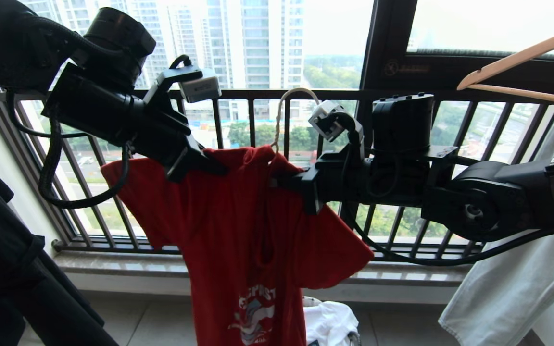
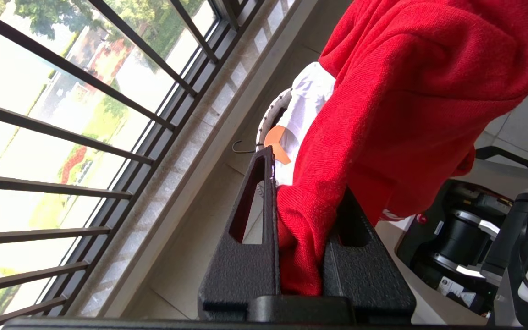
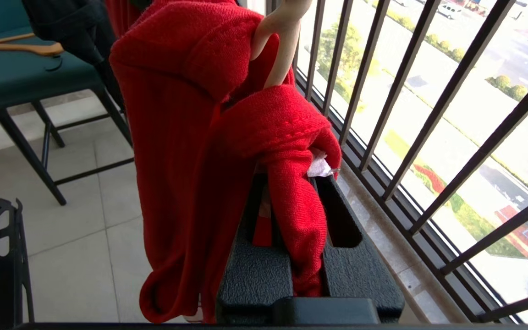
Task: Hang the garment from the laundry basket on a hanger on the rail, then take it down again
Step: Hang the clothes rack on the clothesline
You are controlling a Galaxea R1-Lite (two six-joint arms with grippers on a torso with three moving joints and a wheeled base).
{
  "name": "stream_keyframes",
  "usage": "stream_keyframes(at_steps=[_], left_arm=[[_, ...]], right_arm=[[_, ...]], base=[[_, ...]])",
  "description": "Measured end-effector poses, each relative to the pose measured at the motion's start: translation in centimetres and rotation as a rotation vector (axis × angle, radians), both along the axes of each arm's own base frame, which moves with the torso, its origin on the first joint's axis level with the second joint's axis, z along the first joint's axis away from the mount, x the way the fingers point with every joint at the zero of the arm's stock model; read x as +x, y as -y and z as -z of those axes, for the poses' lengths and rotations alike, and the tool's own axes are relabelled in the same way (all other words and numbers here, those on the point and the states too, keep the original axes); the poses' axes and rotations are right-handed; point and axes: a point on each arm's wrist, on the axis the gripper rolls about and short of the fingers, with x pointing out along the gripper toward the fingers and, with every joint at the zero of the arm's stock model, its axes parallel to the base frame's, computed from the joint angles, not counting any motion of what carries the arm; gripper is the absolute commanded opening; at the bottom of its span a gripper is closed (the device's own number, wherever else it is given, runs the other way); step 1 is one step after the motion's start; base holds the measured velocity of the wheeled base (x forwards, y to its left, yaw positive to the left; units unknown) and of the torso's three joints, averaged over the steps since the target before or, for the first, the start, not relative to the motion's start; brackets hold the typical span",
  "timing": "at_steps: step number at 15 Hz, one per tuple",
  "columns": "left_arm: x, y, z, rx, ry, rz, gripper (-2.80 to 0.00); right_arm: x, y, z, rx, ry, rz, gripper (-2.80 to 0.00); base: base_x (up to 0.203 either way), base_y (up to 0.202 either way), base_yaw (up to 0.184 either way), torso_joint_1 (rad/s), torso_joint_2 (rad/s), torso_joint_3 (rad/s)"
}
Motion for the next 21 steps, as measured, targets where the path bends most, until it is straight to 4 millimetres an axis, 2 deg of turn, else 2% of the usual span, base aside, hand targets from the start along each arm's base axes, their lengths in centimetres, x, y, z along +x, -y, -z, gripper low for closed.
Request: stream_keyframes(at_steps=[4, 5, 8, 14, 21], left_arm=[[-0.1, 0.1, -0.1, -0.001, 0.003, 0.002, -2.80], [-0.1, 0.1, -0.1, -0.001, 0.005, 0.002, -2.80], [-0.1, 0.1, -0.1, -0.002, 0.004, 0.003, -2.80], [0.0, 0.1, 0.1, -0.018, -0.011, 0.002, -2.80], [1.5, 0.8, 2.3, -0.135, -0.019, -0.003, -2.80]], right_arm=[[0.1, 0.1, 0.0, 0.002, 0.003, 0.004, -2.80], [0.1, 0.1, 0.0, 0.002, 0.003, 0.006, 0.00], [0.4, 0.0, -0.5, 0.047, 0.057, 0.011, 0.00], [0.7, -0.1, -0.2, 0.053, 0.044, 0.020, 0.00], [1.4, -0.2, 0.1, 0.049, 0.045, 0.050, 0.00]], base=[[0.000, 0.000, 0.000, 0.000, 0.00, 0.000], [0.000, 0.000, 0.000, 0.000, 0.00, 0.000], [0.000, 0.000, 0.000, 0.000, 0.00, 0.000], [0.000, 0.000, 0.000, 0.000, 0.00, 0.000], [0.000, 0.000, 0.000, 0.000, 0.00, 0.000]])
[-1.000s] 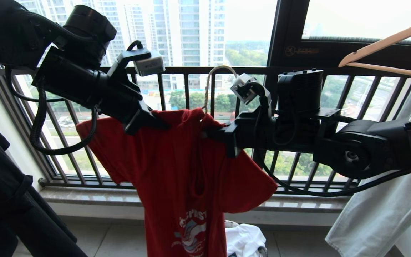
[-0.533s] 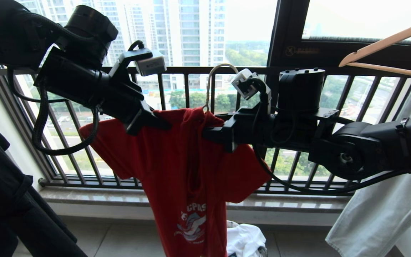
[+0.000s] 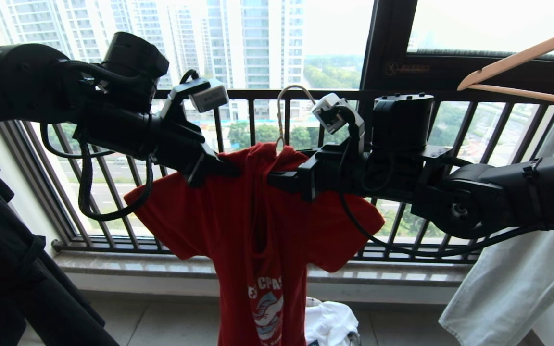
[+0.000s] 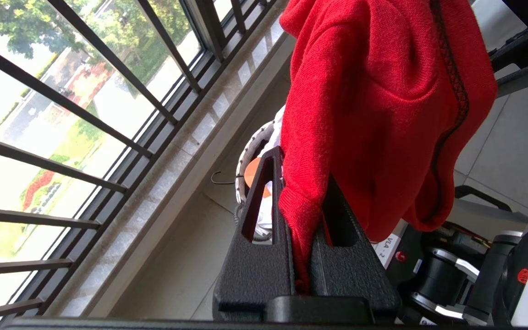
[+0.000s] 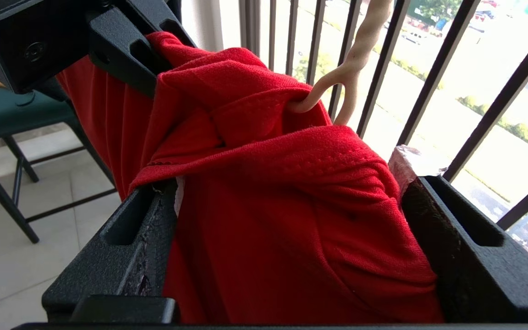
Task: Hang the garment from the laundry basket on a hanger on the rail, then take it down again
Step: Hang the clothes rack on the clothesline
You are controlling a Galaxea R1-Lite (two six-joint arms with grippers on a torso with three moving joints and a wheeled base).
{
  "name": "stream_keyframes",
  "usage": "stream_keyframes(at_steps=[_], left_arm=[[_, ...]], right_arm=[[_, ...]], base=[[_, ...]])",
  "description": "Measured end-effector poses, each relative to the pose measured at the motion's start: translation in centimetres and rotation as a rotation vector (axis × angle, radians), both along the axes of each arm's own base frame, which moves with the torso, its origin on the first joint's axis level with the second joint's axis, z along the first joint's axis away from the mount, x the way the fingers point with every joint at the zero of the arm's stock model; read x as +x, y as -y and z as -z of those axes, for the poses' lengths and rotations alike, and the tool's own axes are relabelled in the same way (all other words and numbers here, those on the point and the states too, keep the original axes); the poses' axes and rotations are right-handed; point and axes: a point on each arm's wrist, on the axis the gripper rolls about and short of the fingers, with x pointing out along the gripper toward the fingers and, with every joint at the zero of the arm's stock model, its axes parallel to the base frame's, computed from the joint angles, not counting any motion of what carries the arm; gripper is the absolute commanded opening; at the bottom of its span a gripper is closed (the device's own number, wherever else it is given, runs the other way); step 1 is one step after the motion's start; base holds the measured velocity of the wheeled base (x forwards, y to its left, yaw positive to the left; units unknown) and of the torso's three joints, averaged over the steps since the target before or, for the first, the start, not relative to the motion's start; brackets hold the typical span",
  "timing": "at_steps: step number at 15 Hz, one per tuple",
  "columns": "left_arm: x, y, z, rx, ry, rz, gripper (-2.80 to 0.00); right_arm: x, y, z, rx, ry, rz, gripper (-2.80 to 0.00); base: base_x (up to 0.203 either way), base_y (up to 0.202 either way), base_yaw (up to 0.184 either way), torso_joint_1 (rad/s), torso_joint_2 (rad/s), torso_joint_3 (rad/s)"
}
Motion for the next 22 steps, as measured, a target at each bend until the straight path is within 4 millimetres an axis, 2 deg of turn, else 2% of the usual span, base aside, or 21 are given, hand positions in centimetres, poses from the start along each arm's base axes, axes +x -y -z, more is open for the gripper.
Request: stream_keyframes(at_steps=[4, 9, 16, 22], left_arm=[[0.7, 0.3, 2.0, -0.048, 0.020, 0.010, -2.80], [2.4, 0.5, 4.5, -0.161, 0.131, -0.006, -2.80], [3.5, -0.8, 6.4, -0.219, 0.221, -0.049, -2.80], [3.8, -1.0, 7.3, -0.263, 0.263, -0.064, -2.80]], right_arm=[[1.2, 0.4, 0.2, -0.003, 0.006, 0.061, 0.00], [3.0, 0.9, 1.3, -0.047, 0.036, 0.113, 0.00], [5.1, 0.5, 3.4, -0.139, 0.076, 0.220, 0.00], [5.2, 0.7, 3.1, -0.138, 0.086, 0.254, 0.00]], base=[[0.000, 0.000, 0.000, 0.000, 0.00, 0.000], [0.000, 0.000, 0.000, 0.000, 0.00, 0.000], [0.000, 0.000, 0.000, 0.000, 0.00, 0.000], [0.000, 0.000, 0.000, 0.000, 0.00, 0.000]])
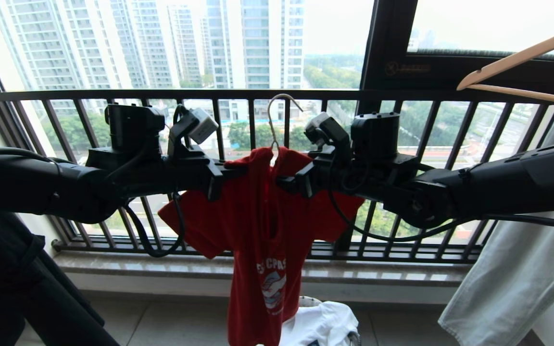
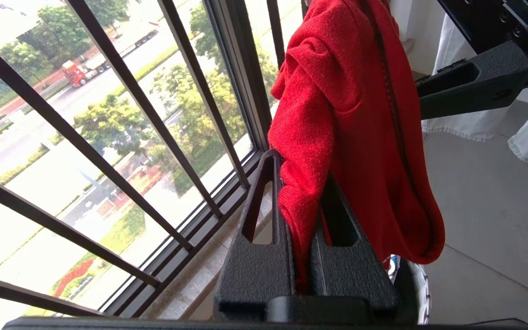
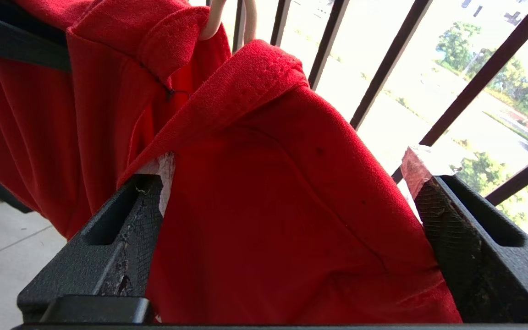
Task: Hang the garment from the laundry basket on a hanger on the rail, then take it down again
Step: Hang the clothes rack on the clothesline
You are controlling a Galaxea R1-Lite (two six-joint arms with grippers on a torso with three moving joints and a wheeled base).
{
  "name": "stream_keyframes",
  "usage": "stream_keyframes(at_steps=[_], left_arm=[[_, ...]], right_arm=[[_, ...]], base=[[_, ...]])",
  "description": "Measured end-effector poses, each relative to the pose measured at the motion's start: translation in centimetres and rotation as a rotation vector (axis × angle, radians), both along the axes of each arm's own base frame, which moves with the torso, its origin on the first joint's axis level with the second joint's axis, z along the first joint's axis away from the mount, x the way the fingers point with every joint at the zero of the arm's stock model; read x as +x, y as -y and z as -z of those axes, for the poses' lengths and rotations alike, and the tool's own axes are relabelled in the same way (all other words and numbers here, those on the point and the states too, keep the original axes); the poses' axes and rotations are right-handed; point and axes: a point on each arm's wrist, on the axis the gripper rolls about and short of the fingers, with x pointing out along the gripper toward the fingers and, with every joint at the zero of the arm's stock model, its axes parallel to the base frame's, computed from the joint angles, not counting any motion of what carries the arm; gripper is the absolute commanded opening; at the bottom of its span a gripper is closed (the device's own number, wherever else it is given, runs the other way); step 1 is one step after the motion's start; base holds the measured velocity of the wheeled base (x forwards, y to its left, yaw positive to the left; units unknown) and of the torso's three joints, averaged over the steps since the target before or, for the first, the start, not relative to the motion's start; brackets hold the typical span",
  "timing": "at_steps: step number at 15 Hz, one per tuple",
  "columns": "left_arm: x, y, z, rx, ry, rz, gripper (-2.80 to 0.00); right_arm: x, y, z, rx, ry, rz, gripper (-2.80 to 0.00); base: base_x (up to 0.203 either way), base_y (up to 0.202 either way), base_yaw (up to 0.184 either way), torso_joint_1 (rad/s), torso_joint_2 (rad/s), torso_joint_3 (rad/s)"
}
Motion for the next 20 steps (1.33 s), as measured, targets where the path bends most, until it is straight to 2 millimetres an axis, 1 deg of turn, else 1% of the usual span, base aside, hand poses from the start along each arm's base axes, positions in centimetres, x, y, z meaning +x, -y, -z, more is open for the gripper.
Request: stream_keyframes(at_steps=[5, 9, 11, 14, 18, 19, 20], left_arm=[[0.1, -0.1, -0.8, -0.113, 0.054, -0.018, -2.80], [-0.3, -0.4, -0.7, -0.117, 0.045, -0.026, -2.80], [-0.7, -0.5, -0.9, -0.130, 0.041, -0.028, -2.80], [-1.4, -0.7, -1.4, -0.196, 0.079, -0.029, -2.80], [-1.7, -0.8, -1.0, -0.211, 0.088, -0.033, -2.80], [-1.7, -0.9, -0.9, -0.211, 0.086, -0.035, -2.80], [-1.7, -0.9, -0.9, -0.210, 0.084, -0.035, -2.80]], right_arm=[[0.1, 1.6, -1.4, -0.006, 0.043, 0.076, 0.00], [0.7, 2.9, -1.6, -0.065, 0.091, 0.147, 0.00], [0.8, 3.2, -1.6, -0.086, 0.107, 0.168, 0.00], [0.8, 3.3, -1.7, -0.087, 0.114, 0.175, 0.00], [0.8, 3.9, -2.3, -0.085, 0.127, 0.212, 0.00], [0.6, 4.1, -2.5, -0.084, 0.131, 0.215, -2.80], [0.4, 4.3, -2.7, -0.081, 0.135, 0.217, -2.80]], base=[[0.000, 0.000, 0.000, 0.000, 0.00, 0.000], [0.000, 0.000, 0.000, 0.000, 0.00, 0.000], [0.000, 0.000, 0.000, 0.000, 0.00, 0.000], [0.000, 0.000, 0.000, 0.000, 0.00, 0.000], [0.000, 0.000, 0.000, 0.000, 0.00, 0.000], [0.000, 0.000, 0.000, 0.000, 0.00, 0.000], [0.000, 0.000, 0.000, 0.000, 0.00, 0.000]])
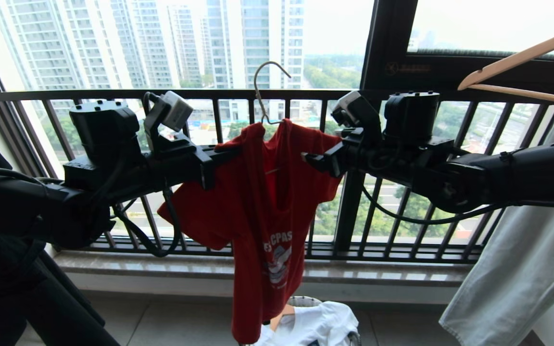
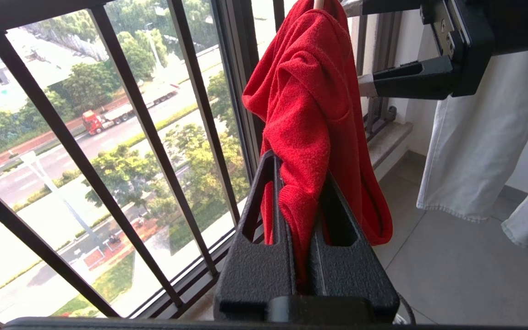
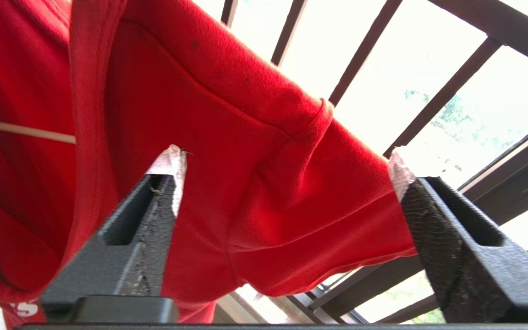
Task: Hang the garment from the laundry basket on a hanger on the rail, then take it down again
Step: Hang the clothes rack on the clothesline
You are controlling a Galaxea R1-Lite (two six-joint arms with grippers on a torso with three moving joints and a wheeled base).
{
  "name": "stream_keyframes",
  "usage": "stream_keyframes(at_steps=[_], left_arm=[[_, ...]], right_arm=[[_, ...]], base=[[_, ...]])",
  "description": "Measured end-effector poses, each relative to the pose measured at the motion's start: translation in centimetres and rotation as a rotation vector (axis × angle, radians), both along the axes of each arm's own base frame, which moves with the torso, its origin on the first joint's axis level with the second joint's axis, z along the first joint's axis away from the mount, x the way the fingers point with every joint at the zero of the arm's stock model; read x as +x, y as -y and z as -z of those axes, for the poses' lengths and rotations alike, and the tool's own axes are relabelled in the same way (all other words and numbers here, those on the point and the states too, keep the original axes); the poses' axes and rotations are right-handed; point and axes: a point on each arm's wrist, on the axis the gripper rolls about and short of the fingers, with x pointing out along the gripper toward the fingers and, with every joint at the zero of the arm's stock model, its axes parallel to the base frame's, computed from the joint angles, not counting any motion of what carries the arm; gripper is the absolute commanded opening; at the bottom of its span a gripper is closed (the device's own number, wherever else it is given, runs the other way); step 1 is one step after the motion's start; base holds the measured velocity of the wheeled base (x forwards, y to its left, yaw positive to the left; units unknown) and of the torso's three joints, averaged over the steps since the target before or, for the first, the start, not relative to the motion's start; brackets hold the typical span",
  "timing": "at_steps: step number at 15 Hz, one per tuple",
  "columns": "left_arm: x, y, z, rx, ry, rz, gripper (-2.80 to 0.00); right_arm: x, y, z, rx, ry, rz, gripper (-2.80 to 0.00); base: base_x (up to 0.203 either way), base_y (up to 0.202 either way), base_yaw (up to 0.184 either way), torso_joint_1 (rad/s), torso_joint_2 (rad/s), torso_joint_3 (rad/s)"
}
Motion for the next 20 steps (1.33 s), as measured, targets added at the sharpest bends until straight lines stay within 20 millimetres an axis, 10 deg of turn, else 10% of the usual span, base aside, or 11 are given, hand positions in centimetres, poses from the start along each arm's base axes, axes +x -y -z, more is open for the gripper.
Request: stream_keyframes(at_steps=[20], left_arm=[[0.6, -0.3, 1.7, -0.060, -0.055, -0.070, -2.80]], right_arm=[[-2.1, 1.6, -3.0, 0.073, 0.037, 0.063, -2.80]], base=[[0.000, 0.000, 0.000, 0.000, 0.00, 0.000]])
